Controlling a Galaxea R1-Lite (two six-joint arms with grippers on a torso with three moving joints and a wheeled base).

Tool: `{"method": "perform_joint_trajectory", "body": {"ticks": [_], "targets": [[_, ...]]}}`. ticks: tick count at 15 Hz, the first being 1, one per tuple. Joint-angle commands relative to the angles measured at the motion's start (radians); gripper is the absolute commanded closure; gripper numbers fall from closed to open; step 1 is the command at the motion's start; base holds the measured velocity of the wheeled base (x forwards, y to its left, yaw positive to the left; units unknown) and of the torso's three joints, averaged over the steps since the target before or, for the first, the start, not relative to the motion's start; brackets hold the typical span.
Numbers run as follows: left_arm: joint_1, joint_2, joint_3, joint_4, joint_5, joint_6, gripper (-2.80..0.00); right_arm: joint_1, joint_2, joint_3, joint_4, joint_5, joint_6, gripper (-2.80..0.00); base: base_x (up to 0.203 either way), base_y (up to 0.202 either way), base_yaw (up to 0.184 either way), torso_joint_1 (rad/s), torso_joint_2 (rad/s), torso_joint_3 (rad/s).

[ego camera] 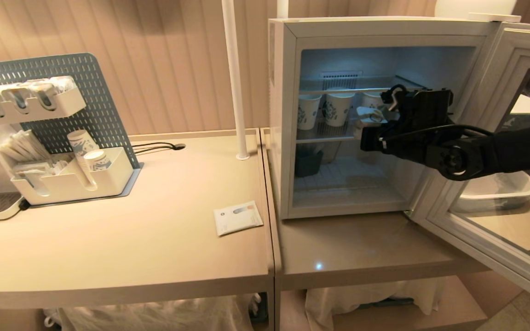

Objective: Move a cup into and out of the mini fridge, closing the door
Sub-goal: Put the yoghurt in the freezer

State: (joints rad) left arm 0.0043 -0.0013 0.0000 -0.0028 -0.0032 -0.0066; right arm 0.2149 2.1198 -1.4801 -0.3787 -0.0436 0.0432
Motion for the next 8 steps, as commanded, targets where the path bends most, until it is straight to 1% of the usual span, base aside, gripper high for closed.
{"method": "perform_joint_trajectory", "body": {"ticks": [1,3,5,6,8], "targets": [[0.0,0.001,0.002,0.0,0.0,0.0,0.0,0.0,0.022,-0.029,0.019,-0.001,0.0,0.0,0.0,0.0,0.0,0.0,0.0,0.0],[0.0,0.001,0.002,0.0,0.0,-0.001,0.0,0.0,0.032,-0.077,0.06,-0.001,0.0,0.0,0.0,0.0,0.0,0.0,0.0,0.0],[0.0,0.0,0.002,0.0,0.0,0.0,0.0,0.001,0.038,-0.102,0.085,-0.023,0.001,0.0,0.0,0.0,0.0,0.0,0.0,0.0],[0.0,0.0,0.002,0.0,0.0,-0.001,0.0,0.001,0.037,-0.106,0.087,-0.031,0.003,-2.8,0.0,0.0,0.0,0.0,0.0,0.0],[0.0,0.001,0.002,0.0,0.0,-0.001,0.0,0.0,0.032,-0.103,0.088,-0.031,0.009,-2.8,0.0,0.0,0.0,0.0,0.0,0.0]]}}
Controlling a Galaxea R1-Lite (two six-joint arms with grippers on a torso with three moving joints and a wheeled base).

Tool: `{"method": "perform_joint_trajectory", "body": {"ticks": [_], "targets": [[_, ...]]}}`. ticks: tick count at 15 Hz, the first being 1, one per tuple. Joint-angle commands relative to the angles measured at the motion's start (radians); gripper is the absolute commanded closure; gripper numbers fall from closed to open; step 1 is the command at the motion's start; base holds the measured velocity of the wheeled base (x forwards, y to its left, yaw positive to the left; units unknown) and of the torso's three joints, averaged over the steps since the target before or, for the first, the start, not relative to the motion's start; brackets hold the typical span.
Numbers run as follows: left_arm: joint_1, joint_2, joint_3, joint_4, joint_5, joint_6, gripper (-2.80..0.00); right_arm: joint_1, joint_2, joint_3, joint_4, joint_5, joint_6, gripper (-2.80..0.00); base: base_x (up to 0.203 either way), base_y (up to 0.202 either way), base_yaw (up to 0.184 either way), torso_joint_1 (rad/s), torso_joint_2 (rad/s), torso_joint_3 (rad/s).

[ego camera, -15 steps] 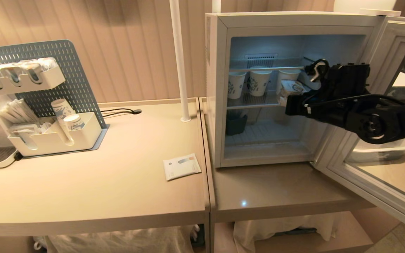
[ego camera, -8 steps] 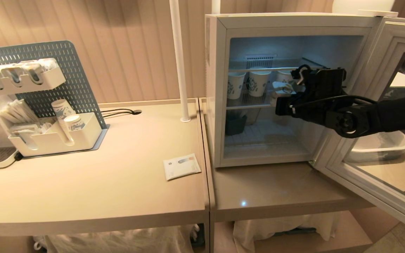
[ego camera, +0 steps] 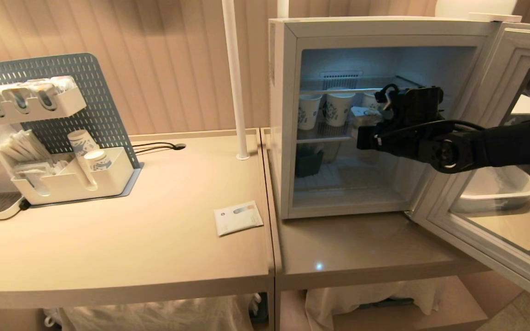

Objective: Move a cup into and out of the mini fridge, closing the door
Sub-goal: Put the yoghurt in the freezer

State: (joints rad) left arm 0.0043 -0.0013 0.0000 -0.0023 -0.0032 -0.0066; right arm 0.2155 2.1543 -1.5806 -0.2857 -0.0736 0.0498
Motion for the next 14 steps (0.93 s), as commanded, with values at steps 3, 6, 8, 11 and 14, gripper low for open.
{"method": "perform_joint_trajectory", "body": {"ticks": [3,6,8,11,14], "targets": [[0.0,0.001,0.002,-0.001,0.0,-0.001,0.0,-0.001,-0.012,0.008,-0.004,0.0,0.002,-2.8,0.0,0.0,0.0,0.0,0.0,0.0],[0.0,0.001,0.002,-0.001,0.0,0.0,0.0,0.0,-0.051,0.043,-0.006,0.0,0.002,-2.8,0.0,0.0,0.0,0.0,0.0,0.0],[0.0,0.0,0.002,-0.001,0.0,0.0,0.0,0.001,-0.116,0.109,-0.006,0.001,0.002,-2.8,0.0,0.0,0.0,0.0,0.0,0.0],[0.0,0.0,0.002,-0.001,0.0,0.0,0.0,0.001,-0.232,0.21,-0.004,0.01,0.002,-2.8,0.0,0.0,0.0,0.0,0.0,0.0],[0.0,0.0,0.002,-0.001,0.0,0.0,0.0,0.004,-0.344,0.305,-0.004,0.012,0.002,-2.8,0.0,0.0,0.0,0.0,0.0,0.0]]}}
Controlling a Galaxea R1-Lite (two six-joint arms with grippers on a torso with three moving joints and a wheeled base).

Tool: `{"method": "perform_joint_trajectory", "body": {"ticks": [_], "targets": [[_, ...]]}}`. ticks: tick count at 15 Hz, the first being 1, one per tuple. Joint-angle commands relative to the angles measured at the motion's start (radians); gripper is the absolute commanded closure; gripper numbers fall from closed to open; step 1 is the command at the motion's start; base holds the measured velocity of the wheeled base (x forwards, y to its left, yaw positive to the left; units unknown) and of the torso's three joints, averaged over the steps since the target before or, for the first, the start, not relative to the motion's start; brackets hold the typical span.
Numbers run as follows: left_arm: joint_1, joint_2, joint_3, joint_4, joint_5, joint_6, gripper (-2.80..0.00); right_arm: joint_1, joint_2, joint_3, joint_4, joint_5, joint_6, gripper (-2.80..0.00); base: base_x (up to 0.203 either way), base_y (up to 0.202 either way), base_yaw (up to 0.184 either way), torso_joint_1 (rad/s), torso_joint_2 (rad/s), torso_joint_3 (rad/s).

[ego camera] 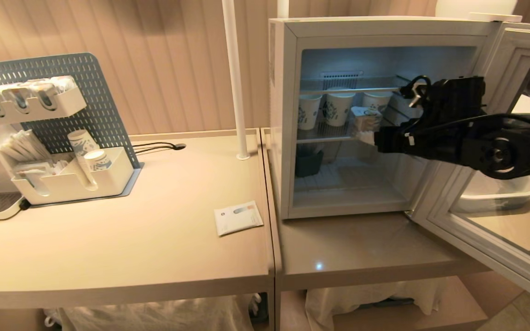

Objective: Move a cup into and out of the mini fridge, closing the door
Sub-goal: Put the yoghurt in the freezer, then close the freezer door

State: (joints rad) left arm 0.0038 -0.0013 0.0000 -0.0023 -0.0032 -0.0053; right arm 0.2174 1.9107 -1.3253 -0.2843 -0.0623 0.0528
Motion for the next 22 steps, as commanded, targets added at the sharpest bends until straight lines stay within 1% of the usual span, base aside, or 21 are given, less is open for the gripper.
{"method": "perform_joint_trajectory", "body": {"ticks": [1,5,6,7,8,10,11,13,14,15,16,18,19,20,21,22], "targets": [[0.001,0.0,0.002,-0.001,0.0,-0.001,0.0,0.004,-0.135,0.077,-0.006,0.002,0.0,-2.8,0.0,0.0,0.0,0.0,0.0,0.0],[0.001,0.001,0.002,-0.001,0.0,0.001,0.0,0.034,-0.362,0.233,-0.003,-0.003,0.019,-2.8,0.0,0.0,0.0,0.0,0.0,0.0],[0.001,0.001,0.002,-0.001,0.0,-0.001,0.0,0.05,-0.444,0.274,0.011,-0.013,0.024,0.0,0.0,0.0,0.0,0.0,0.0,0.0],[0.001,0.0,0.002,-0.001,0.0,-0.001,0.0,0.074,-0.528,0.303,0.049,-0.046,0.038,0.0,0.0,0.0,0.0,0.0,0.0,0.0],[0.001,0.001,0.002,-0.001,0.0,0.001,0.0,0.11,-0.614,0.321,0.112,-0.113,0.063,0.0,0.0,0.0,0.0,0.0,0.0,0.0],[0.001,0.0,0.002,-0.001,0.0,-0.001,0.0,0.186,-0.787,0.34,0.283,-0.306,0.116,0.0,0.0,0.0,0.0,0.0,0.0,0.0],[0.001,0.001,0.002,-0.001,0.0,-0.001,0.0,0.204,-0.872,0.348,0.375,-0.391,0.132,0.0,0.0,0.0,0.0,0.0,0.0,0.0],[0.001,0.001,0.002,-0.001,0.0,-0.001,0.0,0.172,-1.039,0.363,0.542,-0.507,0.15,0.0,0.0,0.0,0.0,0.0,0.0,0.0],[0.0,0.001,0.002,-0.001,0.0,-0.001,0.0,0.138,-1.114,0.376,0.601,-0.551,0.153,0.0,0.0,0.0,0.0,0.0,0.0,0.0],[0.001,0.0,0.002,-0.001,0.0,-0.001,0.0,0.075,-1.194,0.397,0.647,-0.587,0.154,0.0,0.0,0.0,0.0,0.0,0.0,0.0],[0.001,0.001,0.002,-0.001,0.0,-0.001,0.0,0.005,-1.275,0.424,0.677,-0.609,0.15,0.0,0.0,0.0,0.0,0.0,0.0,0.0],[0.001,0.0,0.002,-0.001,0.0,-0.001,0.0,-0.13,-1.448,0.499,0.704,-0.627,0.107,0.0,0.0,0.0,0.0,0.0,0.0,0.0],[0.001,0.001,0.002,-0.001,0.0,-0.001,0.0,-0.166,-1.533,0.537,0.714,-0.614,0.086,0.0,0.0,0.0,0.0,0.0,0.0,0.0],[0.001,0.0,0.002,-0.001,0.0,-0.001,0.0,-0.189,-1.616,0.578,0.726,-0.588,0.071,0.0,0.0,0.0,0.0,0.0,0.0,0.0],[0.001,0.001,0.002,-0.001,0.0,-0.001,0.0,-0.2,-1.71,0.629,0.734,-0.543,0.059,0.0,0.0,0.0,0.0,0.0,0.0,0.0],[0.001,0.001,0.002,-0.001,0.0,-0.001,0.0,-0.205,-1.811,0.688,0.731,-0.46,0.044,0.0,0.0,0.0,0.0,0.0,0.0,0.0]]}}
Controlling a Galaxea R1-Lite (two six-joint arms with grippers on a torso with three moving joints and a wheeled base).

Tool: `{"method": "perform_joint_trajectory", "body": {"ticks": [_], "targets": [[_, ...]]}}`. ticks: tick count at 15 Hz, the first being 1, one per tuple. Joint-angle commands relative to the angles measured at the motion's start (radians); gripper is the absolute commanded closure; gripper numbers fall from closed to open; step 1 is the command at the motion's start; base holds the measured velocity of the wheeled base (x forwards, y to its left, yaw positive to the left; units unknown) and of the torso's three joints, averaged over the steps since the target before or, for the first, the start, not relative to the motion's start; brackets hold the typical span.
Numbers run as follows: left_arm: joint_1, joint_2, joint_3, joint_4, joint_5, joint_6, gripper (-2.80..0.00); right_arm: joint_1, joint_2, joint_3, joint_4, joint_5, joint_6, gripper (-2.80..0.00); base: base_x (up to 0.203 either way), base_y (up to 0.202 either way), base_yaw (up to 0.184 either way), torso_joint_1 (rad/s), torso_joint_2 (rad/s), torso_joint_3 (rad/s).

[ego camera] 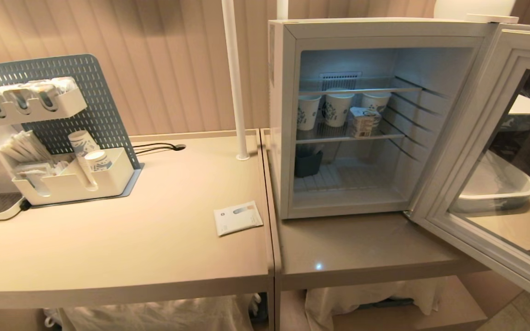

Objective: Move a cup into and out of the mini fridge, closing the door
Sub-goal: Close the freezer door

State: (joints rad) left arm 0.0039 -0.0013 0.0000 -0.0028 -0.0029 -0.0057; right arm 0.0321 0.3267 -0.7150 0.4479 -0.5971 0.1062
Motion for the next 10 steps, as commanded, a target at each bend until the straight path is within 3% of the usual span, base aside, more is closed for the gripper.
{"method": "perform_joint_trajectory", "body": {"ticks": [1,3,5,7,9,10], "targets": [[-0.001,0.001,0.002,0.0,0.0,0.0,0.0,-0.023,-0.292,0.135,-0.032,0.143,-0.014,0.0,0.0,0.0,0.0,0.0,0.0,0.0],[0.001,0.0,0.002,0.0,0.0,0.0,0.0,-0.028,-0.337,0.363,-0.248,0.301,-0.042,0.0,0.0,0.0,0.0,0.0,0.0,0.0],[0.0,0.001,0.002,0.0,0.0,0.0,0.0,-0.031,-0.332,0.612,-0.489,0.447,-0.121,0.0,0.0,0.0,0.0,0.0,0.0,0.0],[0.0,0.0,0.002,0.0,0.0,0.0,0.0,-0.032,-0.329,0.726,-0.517,0.557,-0.148,0.0,0.0,0.0,0.0,0.0,0.0,0.0],[0.001,0.001,0.002,0.0,0.0,0.001,0.0,-0.032,-0.325,0.718,-0.423,0.589,-0.121,0.0,0.0,0.0,0.0,0.0,0.0,0.0],[0.001,0.0,0.002,0.0,0.0,0.001,0.0,-0.032,-0.325,0.716,-0.441,0.594,-0.113,0.0,0.0,0.0,0.0,0.0,0.0,0.0]]}}
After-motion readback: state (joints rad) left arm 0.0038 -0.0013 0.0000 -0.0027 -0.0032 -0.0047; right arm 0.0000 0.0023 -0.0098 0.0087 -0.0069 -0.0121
